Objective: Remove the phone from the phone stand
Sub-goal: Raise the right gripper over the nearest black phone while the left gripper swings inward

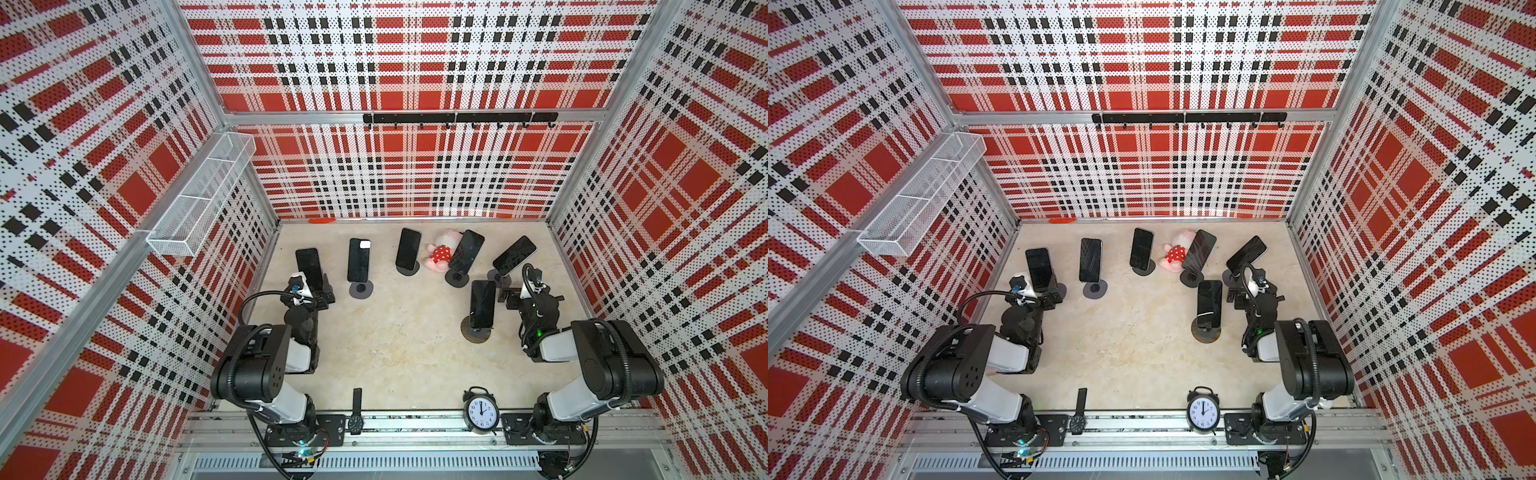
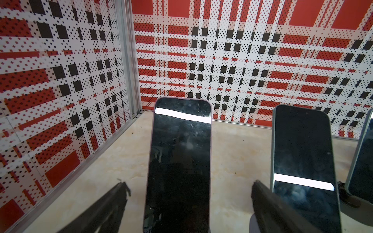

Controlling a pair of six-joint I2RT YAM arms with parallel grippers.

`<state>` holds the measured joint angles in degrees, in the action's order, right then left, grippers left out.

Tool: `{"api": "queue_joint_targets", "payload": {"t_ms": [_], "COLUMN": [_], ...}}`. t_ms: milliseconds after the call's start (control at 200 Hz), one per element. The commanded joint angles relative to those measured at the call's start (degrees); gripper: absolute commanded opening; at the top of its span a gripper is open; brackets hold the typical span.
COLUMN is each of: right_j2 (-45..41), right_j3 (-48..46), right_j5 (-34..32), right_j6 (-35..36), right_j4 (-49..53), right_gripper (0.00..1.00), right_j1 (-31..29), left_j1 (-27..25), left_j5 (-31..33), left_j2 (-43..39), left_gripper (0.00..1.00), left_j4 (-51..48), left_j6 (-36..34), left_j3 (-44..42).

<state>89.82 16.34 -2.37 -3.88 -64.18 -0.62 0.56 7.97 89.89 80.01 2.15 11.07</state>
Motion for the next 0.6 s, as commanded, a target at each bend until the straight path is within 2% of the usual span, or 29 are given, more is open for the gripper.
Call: {"api": "queue_joint_targets", "payload": {"t_ms": [0, 150, 210, 286, 381, 501, 596], "right_j2": [0.0, -4.6, -8.5, -15.4, -24.0, -32.6, -37.9], "right_j3": [-1.6, -6.4, -8.0, -7.3, -6.9, -6.1, 0.8], "right_j5": [-2.5, -5.6, -8.4, -12.3, -11.1, -11.6, -15.8], "right_j6": [-0.5, -1.1, -2.3, -5.3, -8.2, -11.5, -19.3], "right_j4": [-5.5, -10.8, -9.7, -0.6, 8.3, 15.2, 32.1], "right_gripper": [1.0, 1.0, 1.0, 1.0, 1.0, 1.0, 1.0], "right_j1": [-0.3, -0.3, -0.4, -0.3, -0.3, -0.3, -0.3], "left_j1": [0.2, 0.2, 0.2, 0.1, -1.0, -4.8, -10.5], "left_j5": [0.2, 0.3, 2.1, 4.7, 8.3, 14.0, 20.4], "left_j2": [0.4, 0.2, -0.3, -1.2, -1.0, -4.5, -8.3], "left_gripper": [0.98, 0.98, 0.98, 0.98, 0.98, 0.98, 0.98], "left_j4": [-0.1, 0.0, 2.3, 10.6, 17.2, 15.8, 10.1], "left_j6": [-0.2, -0.1, 0.5, 1.1, 0.7, -2.5, -8.0], "left_j3": [1.1, 0.9, -0.8, -5.6, -8.6, -9.0, -7.0]}}
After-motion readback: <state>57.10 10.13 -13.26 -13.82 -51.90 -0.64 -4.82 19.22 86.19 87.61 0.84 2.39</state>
